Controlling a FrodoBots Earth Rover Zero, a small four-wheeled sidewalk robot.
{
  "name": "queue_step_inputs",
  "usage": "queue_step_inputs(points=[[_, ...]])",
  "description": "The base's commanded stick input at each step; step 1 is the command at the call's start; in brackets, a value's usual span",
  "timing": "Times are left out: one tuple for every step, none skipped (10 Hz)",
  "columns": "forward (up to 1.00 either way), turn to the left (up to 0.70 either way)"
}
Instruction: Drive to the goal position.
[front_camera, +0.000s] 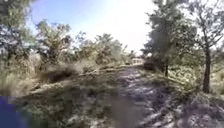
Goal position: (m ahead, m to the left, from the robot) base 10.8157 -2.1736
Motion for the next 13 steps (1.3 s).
queue_step_inputs(points=[[0.70,0.00],[0.70,0.00],[0.70,0.00],[0.70,0.00],[0.70,0.00],[0.70,0.00],[0.70,0.00],[0.70,0.00],[0.70,0.00],[0.70,0.00],[0.70,0.00],[0.70,0.00],[0.70,0.00]])
